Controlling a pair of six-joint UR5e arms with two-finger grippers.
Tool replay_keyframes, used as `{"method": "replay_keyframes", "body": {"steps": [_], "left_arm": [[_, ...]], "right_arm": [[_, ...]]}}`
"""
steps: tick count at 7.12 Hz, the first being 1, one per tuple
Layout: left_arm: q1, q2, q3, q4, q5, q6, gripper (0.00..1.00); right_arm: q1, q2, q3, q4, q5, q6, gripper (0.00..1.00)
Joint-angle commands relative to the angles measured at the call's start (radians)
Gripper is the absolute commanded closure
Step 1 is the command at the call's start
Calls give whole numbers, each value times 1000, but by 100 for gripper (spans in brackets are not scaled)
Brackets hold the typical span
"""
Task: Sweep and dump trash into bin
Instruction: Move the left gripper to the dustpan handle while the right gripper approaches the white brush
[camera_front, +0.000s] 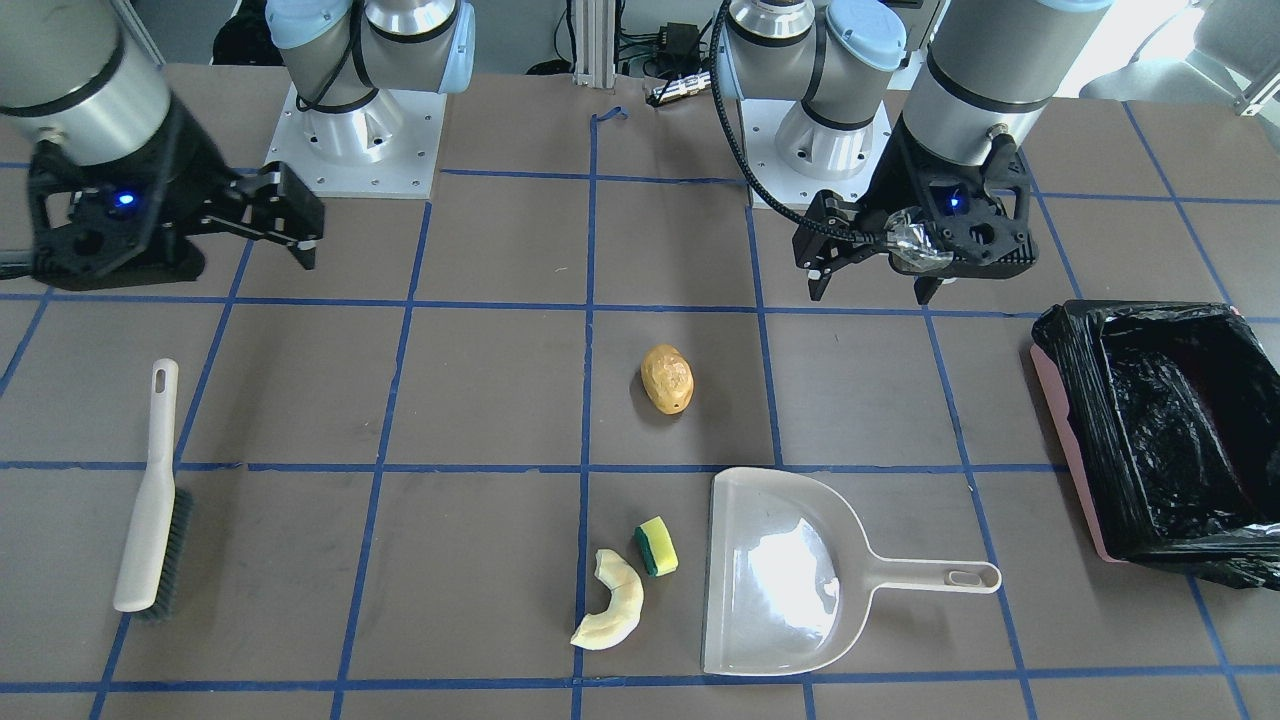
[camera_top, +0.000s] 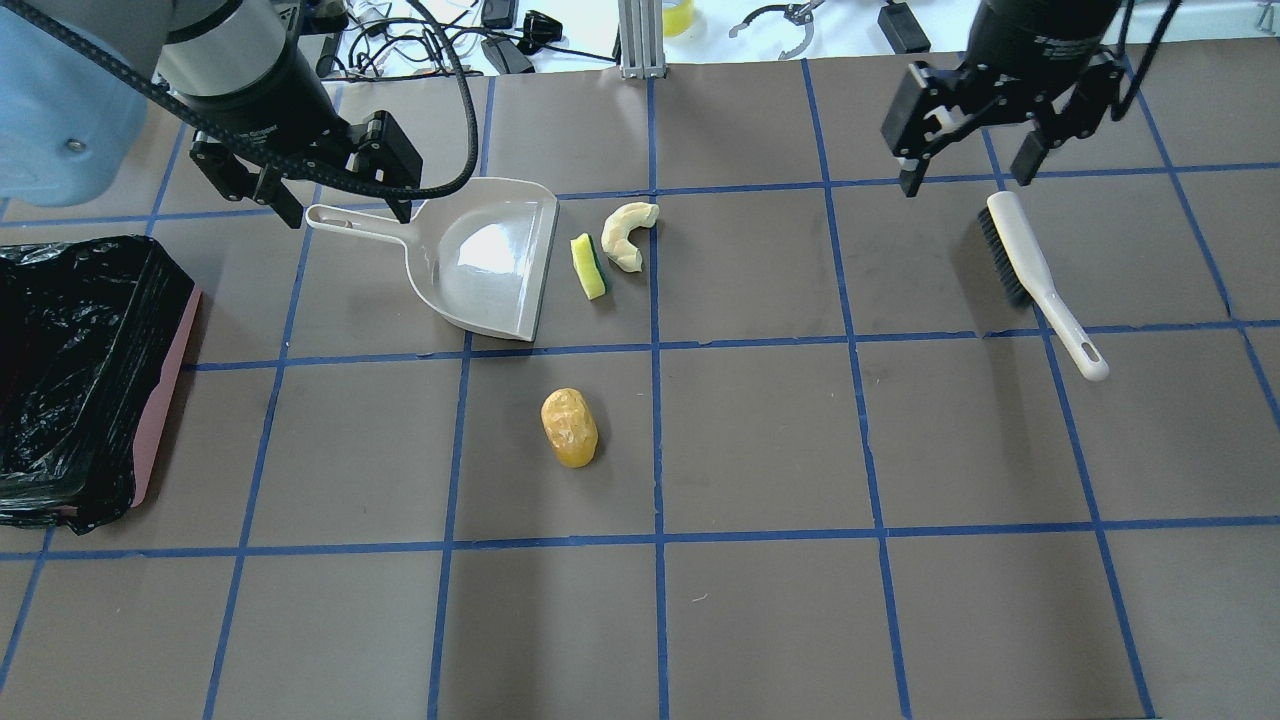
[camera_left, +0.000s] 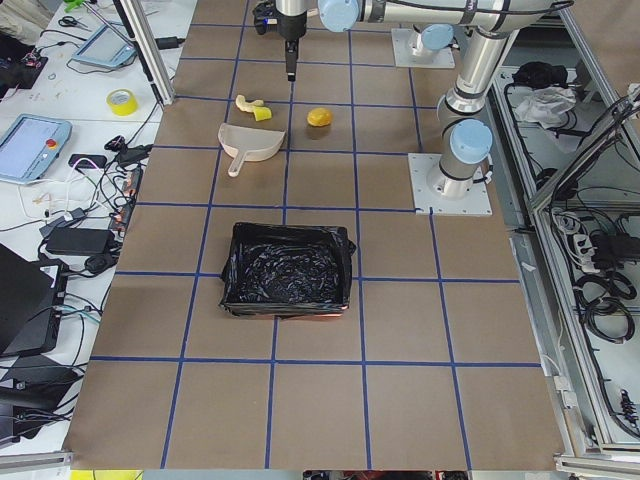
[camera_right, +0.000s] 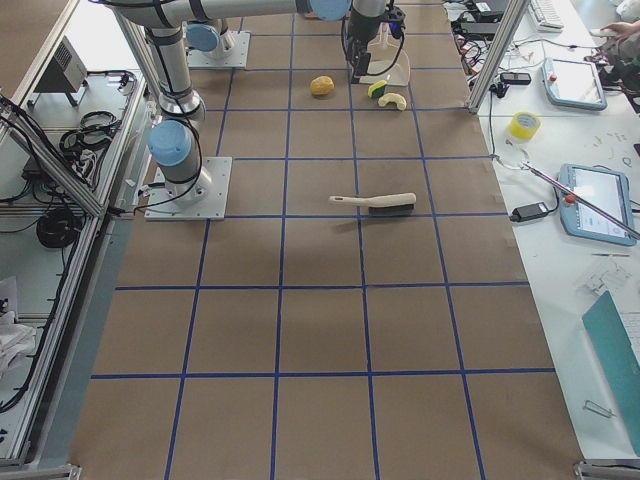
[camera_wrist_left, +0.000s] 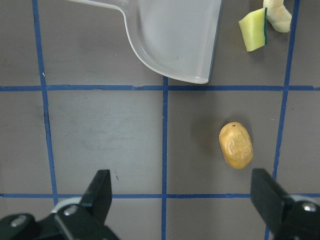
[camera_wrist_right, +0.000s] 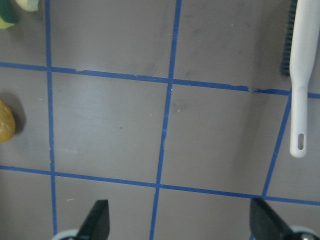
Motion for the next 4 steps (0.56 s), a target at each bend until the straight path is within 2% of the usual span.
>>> {"method": "replay_keyframes", "body": {"steps": [1,2,3,4], "left_arm": [[48,-42,-98,168,-5,111,0],[55,-93,-185,298,8,146,0],[58,-145,-241,419,10,154,0],[58,-203,-238,455,10,239,0]], "right_arm": [[-166,8,104,-76,-46,-209,1],[-211,11,208,-199,-85,-264,2],[-248,11,309,-342,-87,-345,2],[-274,14,383,-451,-87,-411,3]]}}
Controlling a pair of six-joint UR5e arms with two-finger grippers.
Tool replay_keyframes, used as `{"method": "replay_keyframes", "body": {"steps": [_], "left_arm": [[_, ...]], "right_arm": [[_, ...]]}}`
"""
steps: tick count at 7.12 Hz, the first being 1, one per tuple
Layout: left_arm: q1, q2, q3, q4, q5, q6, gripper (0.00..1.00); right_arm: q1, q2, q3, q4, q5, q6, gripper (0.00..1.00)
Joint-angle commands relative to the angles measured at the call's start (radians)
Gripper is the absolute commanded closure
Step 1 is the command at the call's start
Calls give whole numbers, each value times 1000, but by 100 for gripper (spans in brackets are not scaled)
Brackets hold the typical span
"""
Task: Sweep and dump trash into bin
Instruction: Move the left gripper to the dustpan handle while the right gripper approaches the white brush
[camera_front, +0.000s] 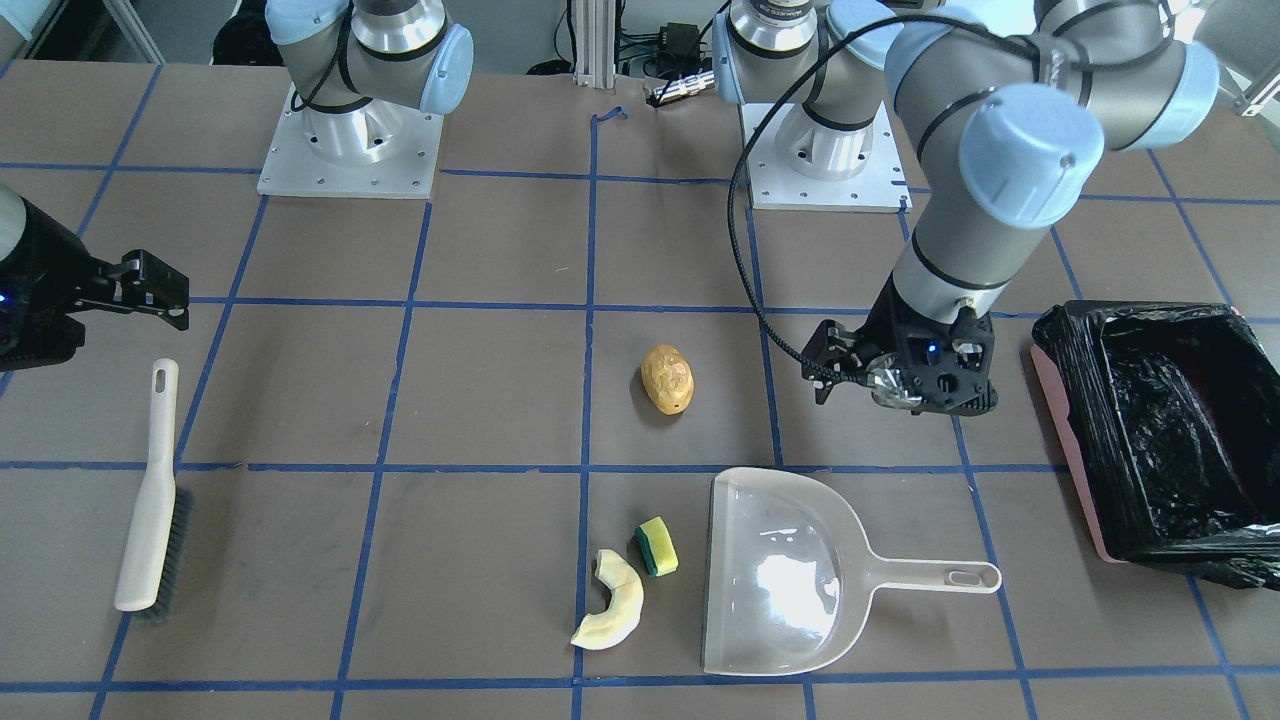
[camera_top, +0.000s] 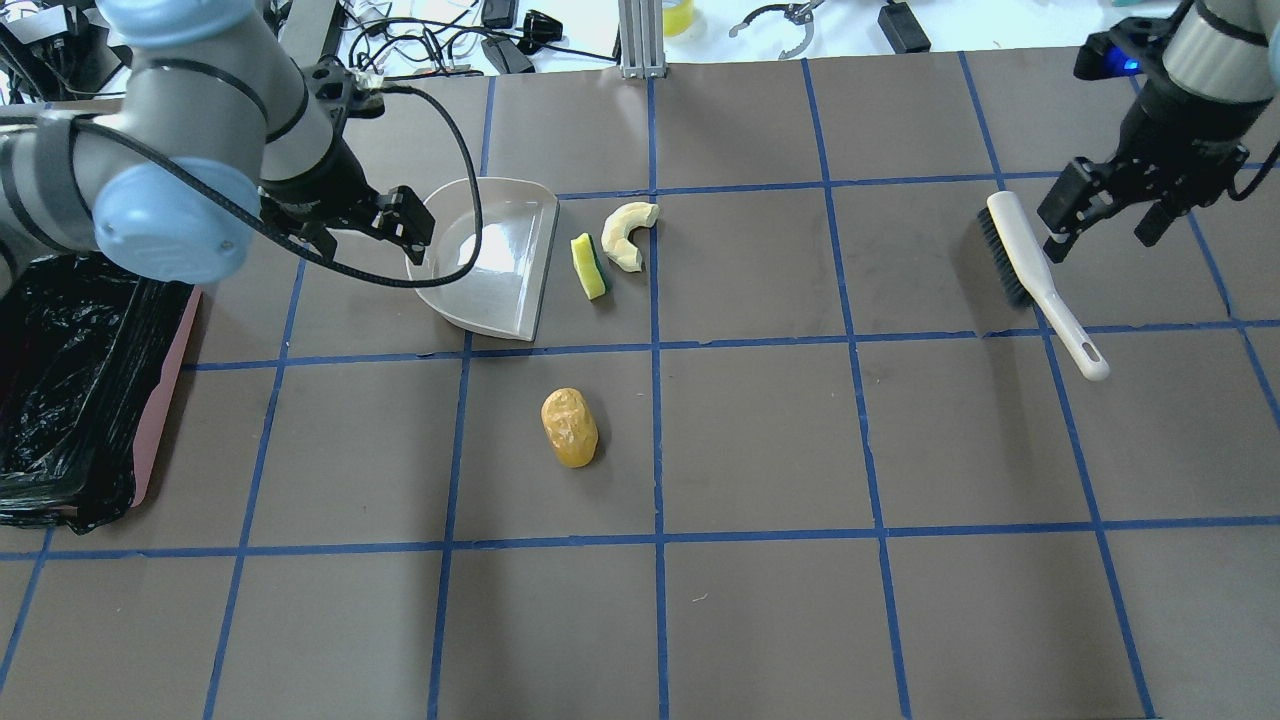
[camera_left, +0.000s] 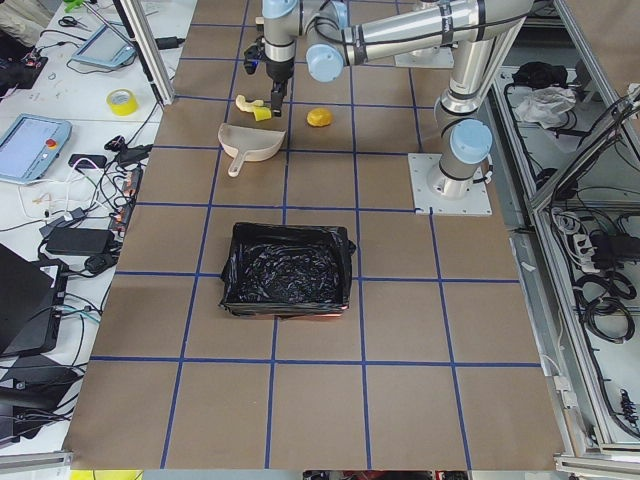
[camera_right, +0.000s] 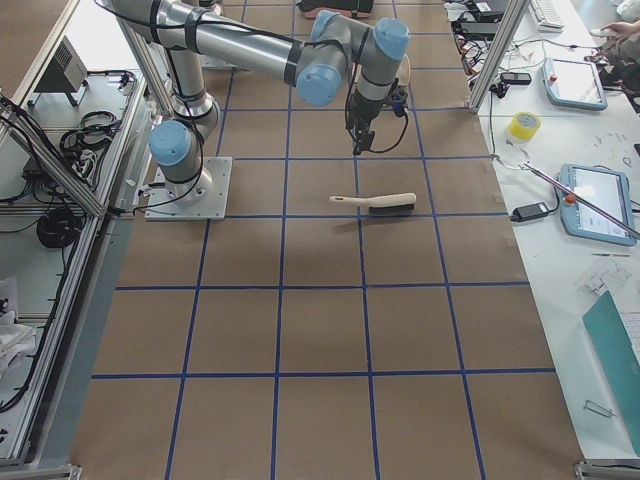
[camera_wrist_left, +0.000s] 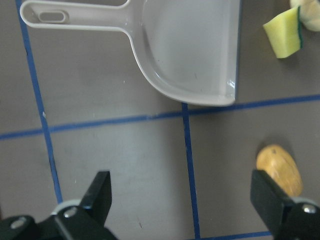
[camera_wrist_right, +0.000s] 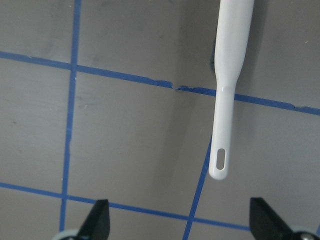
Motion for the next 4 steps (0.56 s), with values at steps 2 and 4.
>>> {"method": "replay_keyframes", "body": {"steps": [2,4], "left_arm": [[5,-144,-2,182,2,327,0],[15,-188,65,179,2,758,0]], "right_arm": [[-80,18,239,-304,-4,-228,4],[-82,18,315,-427,4,-264,7]]}}
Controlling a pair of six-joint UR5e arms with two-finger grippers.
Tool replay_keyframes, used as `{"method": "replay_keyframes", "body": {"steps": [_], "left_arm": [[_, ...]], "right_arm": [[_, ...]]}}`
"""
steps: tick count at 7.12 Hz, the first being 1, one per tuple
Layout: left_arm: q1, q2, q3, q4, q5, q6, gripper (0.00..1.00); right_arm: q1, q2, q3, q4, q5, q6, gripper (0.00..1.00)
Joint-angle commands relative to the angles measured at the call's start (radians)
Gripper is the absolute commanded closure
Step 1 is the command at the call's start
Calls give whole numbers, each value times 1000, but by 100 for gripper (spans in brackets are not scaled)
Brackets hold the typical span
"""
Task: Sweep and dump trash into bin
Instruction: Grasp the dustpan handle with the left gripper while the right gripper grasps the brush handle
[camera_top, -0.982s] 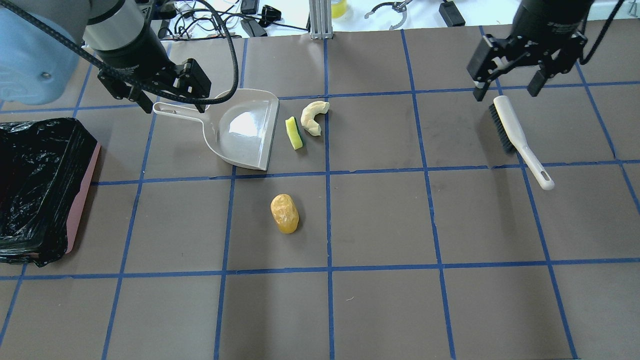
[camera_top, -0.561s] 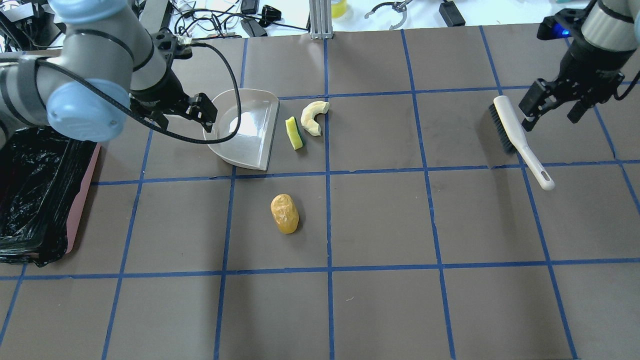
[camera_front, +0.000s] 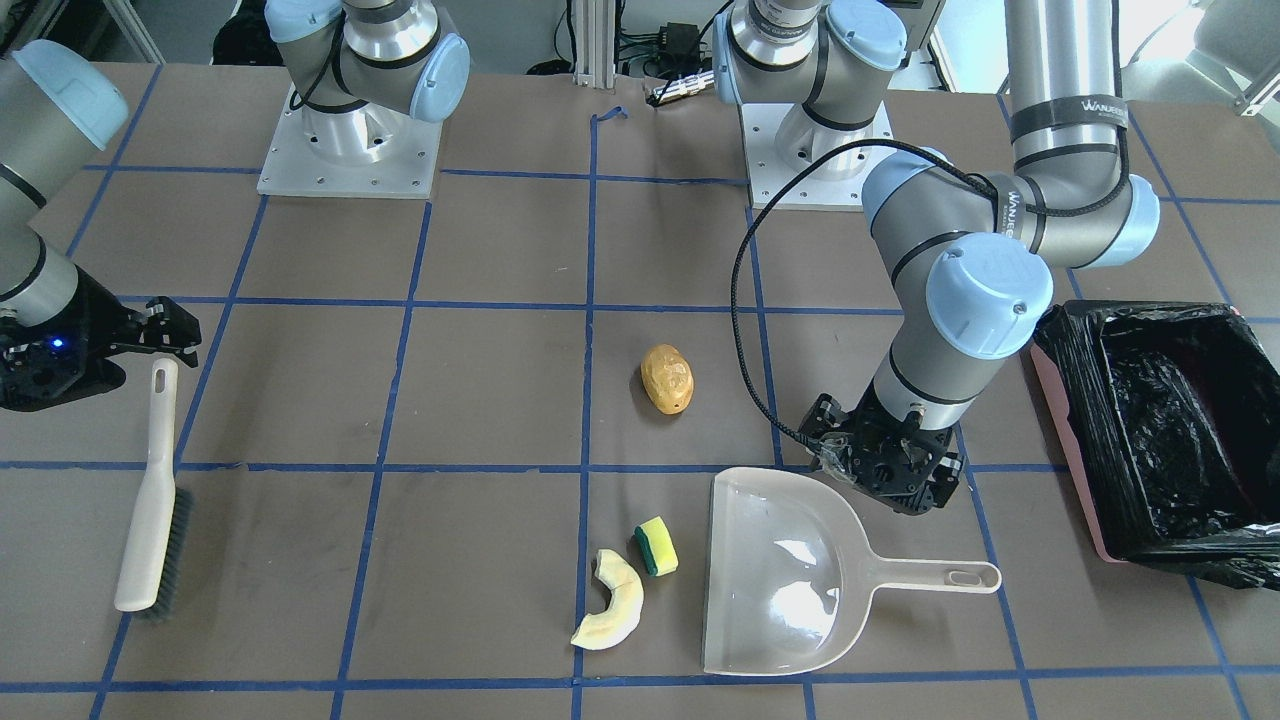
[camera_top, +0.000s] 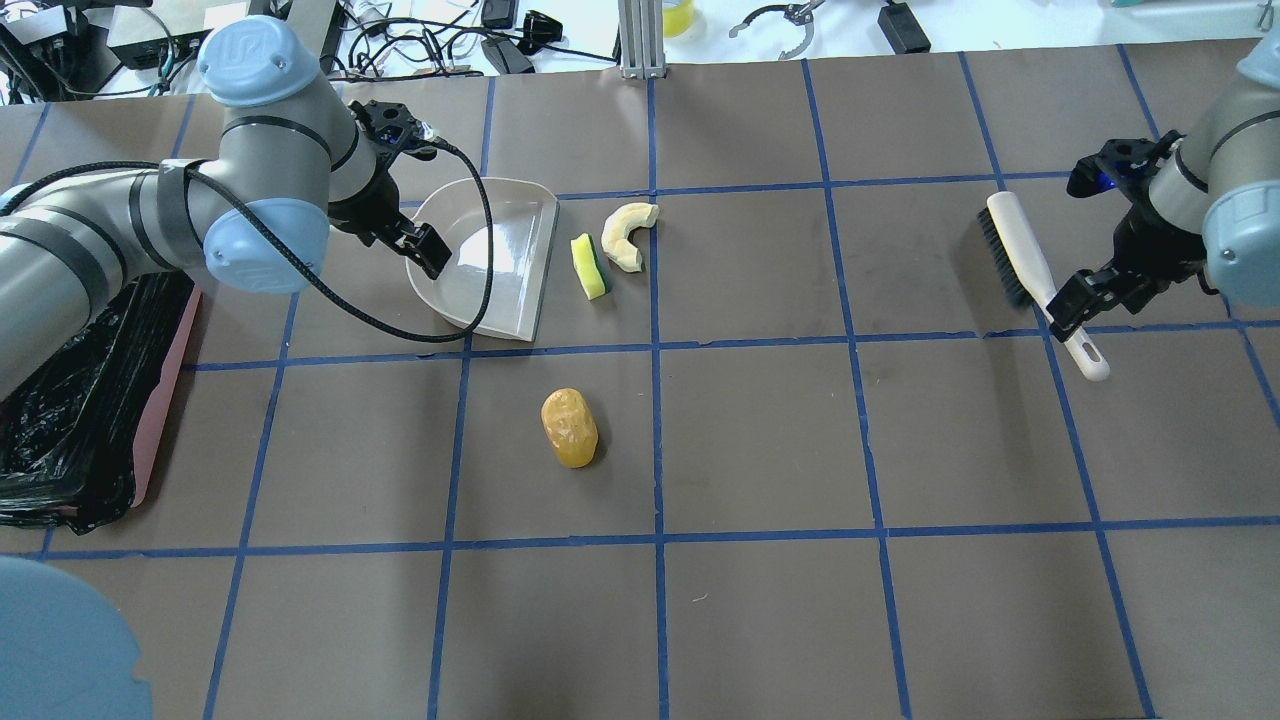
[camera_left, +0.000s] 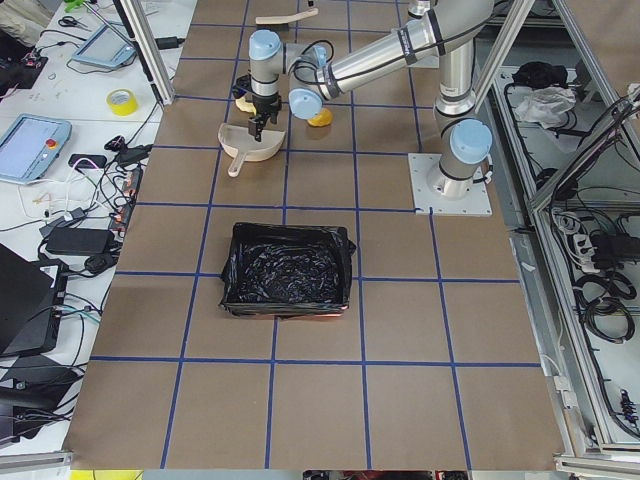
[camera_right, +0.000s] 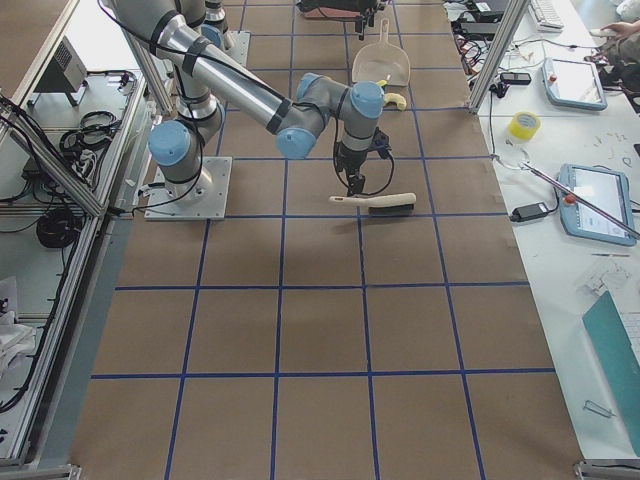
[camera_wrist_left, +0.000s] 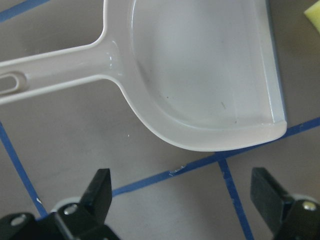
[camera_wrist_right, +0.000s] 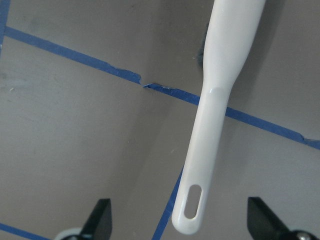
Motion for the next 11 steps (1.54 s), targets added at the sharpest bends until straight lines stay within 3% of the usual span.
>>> {"method": "replay_keyframes", "body": {"steps": [1,3,4,6,9,11], "left_arm": [[72,-56,53,10,-7,543,0],[135,-105,107,32,1,981,0],[135,-136,133,39,1,1076,1],[134,-171,126,120,1,1129,1],[134,-194,123,133,-8,1103,1],[132,-196,123,131,-15,991,2]], "right_arm": [[-4,5,65,-112,4,-41,8],[-4,71,67,-171,-2,-47,12],[-9,73,67,-171,1,-45,14],[-33,76,67,-192,14,-42,18],[-33,96,67,-189,27,-36,24],[-33,94,65,-189,23,-29,41]]}}
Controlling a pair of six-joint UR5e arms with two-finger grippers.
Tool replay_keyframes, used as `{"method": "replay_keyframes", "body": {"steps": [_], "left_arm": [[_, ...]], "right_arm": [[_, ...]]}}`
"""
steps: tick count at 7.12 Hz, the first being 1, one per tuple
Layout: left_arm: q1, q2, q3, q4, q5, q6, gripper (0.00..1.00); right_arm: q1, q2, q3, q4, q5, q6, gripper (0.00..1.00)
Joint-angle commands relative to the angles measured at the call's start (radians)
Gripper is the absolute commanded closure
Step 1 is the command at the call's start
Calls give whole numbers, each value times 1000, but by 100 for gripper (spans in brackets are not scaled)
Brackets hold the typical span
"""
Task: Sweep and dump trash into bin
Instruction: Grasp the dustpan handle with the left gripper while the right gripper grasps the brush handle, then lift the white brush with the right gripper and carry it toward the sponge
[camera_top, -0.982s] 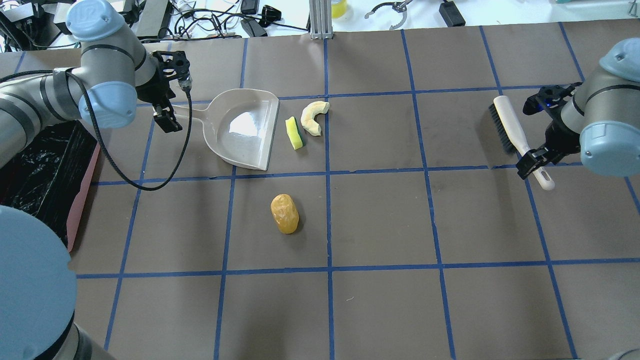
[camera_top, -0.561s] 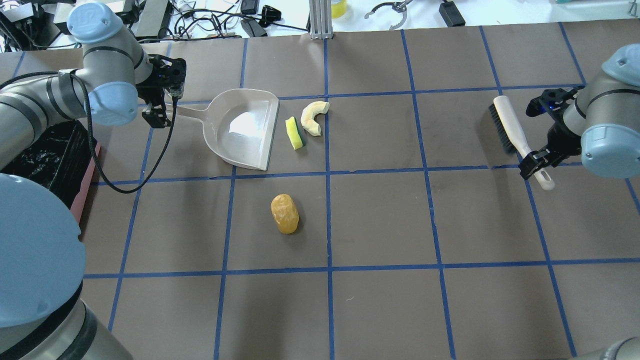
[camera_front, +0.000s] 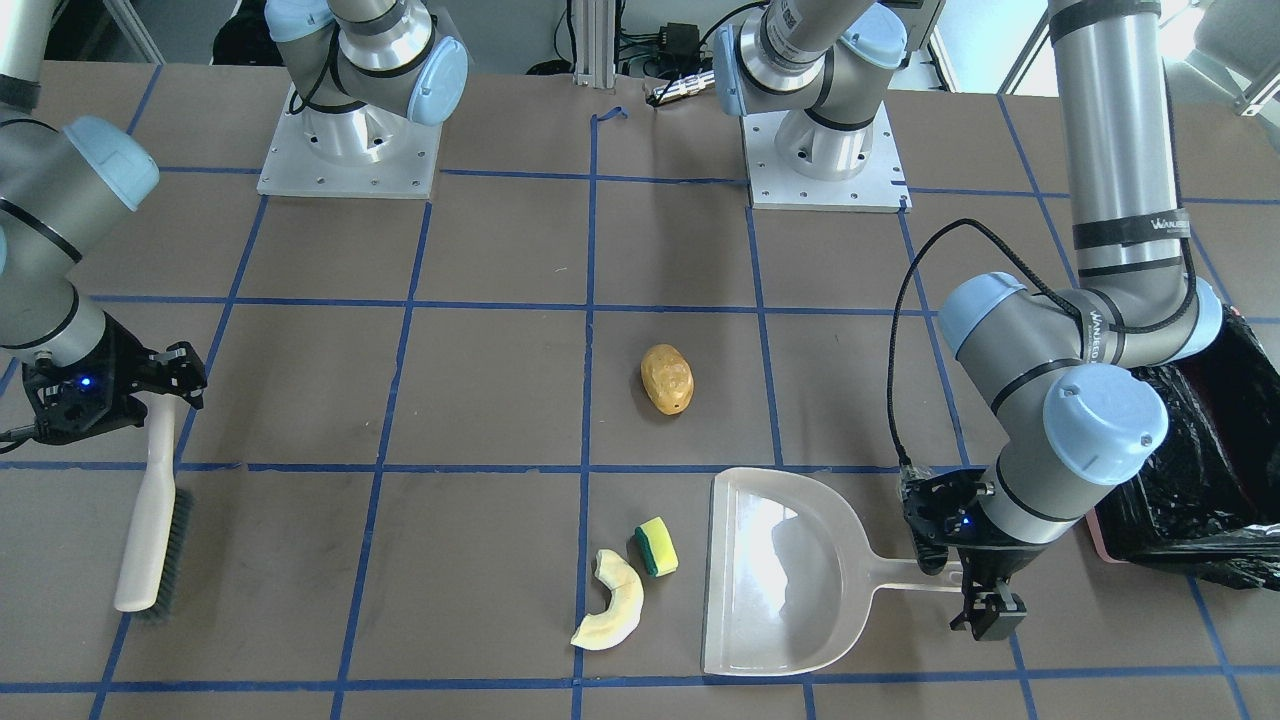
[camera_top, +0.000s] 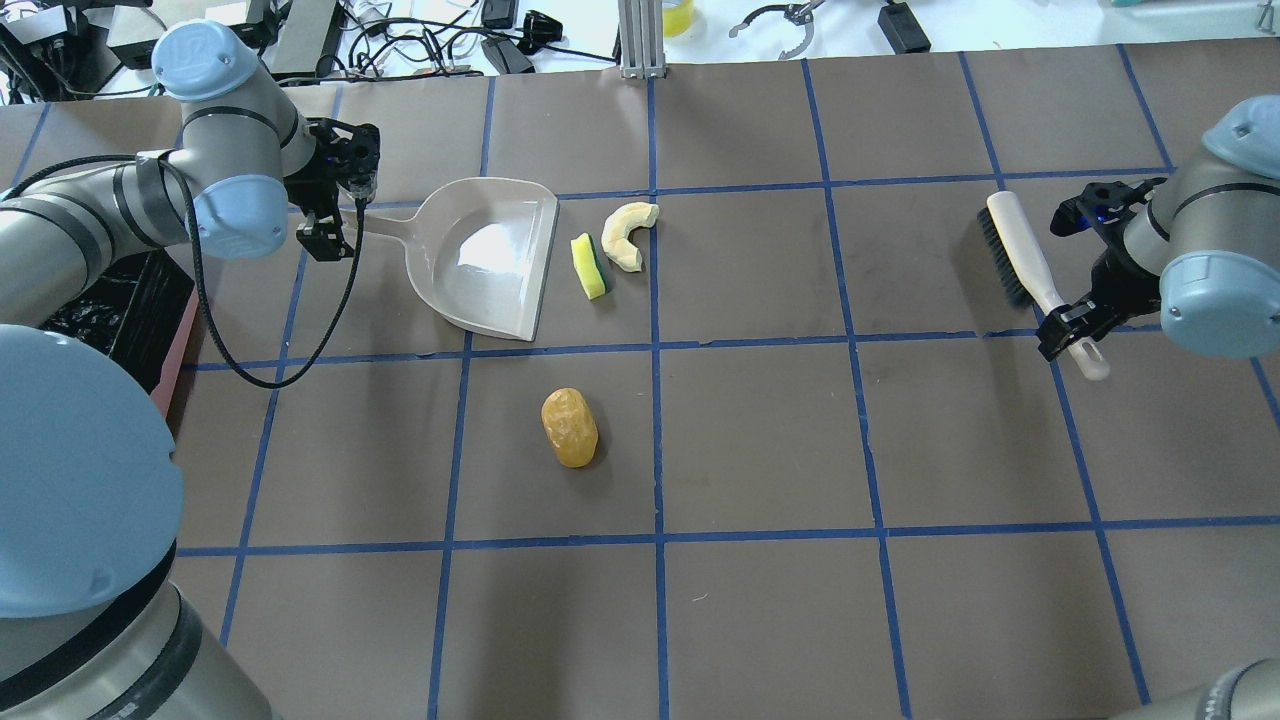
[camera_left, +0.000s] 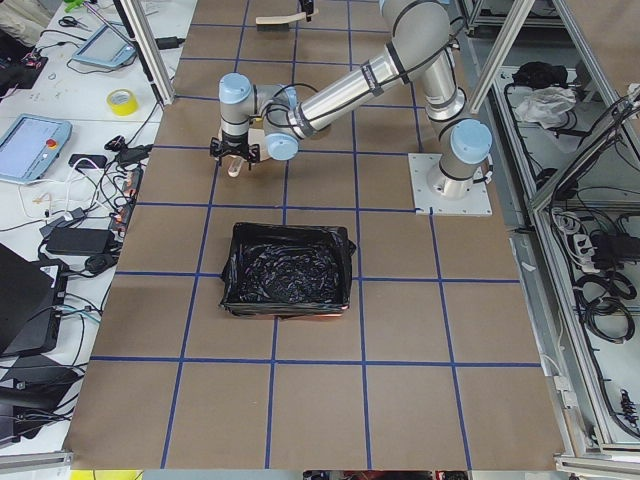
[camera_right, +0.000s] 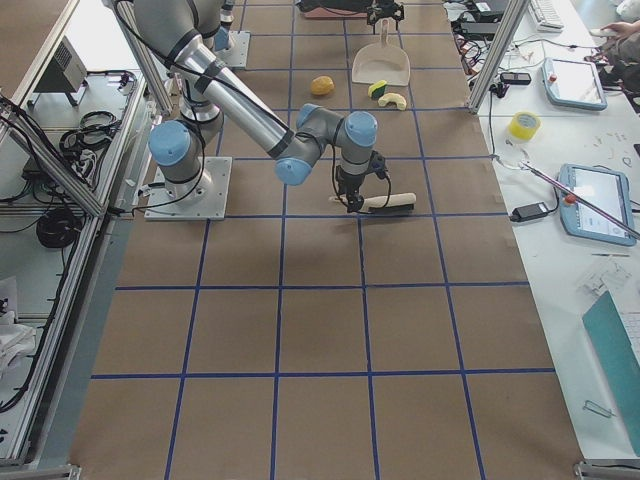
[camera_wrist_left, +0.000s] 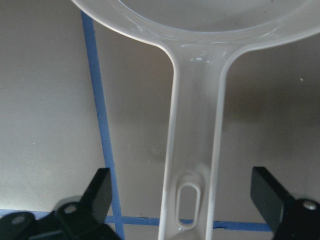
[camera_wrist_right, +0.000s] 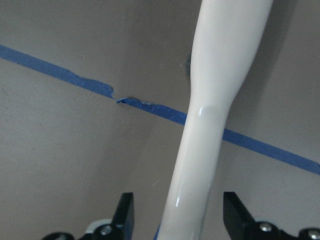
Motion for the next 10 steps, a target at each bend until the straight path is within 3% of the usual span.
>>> {"method": "replay_keyframes", "body": {"steps": [1,2,3,4,5,10], "left_arm": [[-1,-3,-2,3,-1,-37,20],[-1,-3,-1,3,-3,-30,35],[-1,0,-1,4,-1,-30,69],[-1,10,-2,6,-1,-29,91],[-3,14,-4,6,-1,-24,100],[-7,59,-54,4,13,103,100]], "right_arm": [[0,1,-4,4,-11,14,52],[0,0,-7,9,-10,27,62],[0,0,-8,12,-10,35,73],[0,0,-10,12,-10,38,90],[0,-4,-13,16,-11,43,100],[8,-43,-70,134,54,163,100]]}}
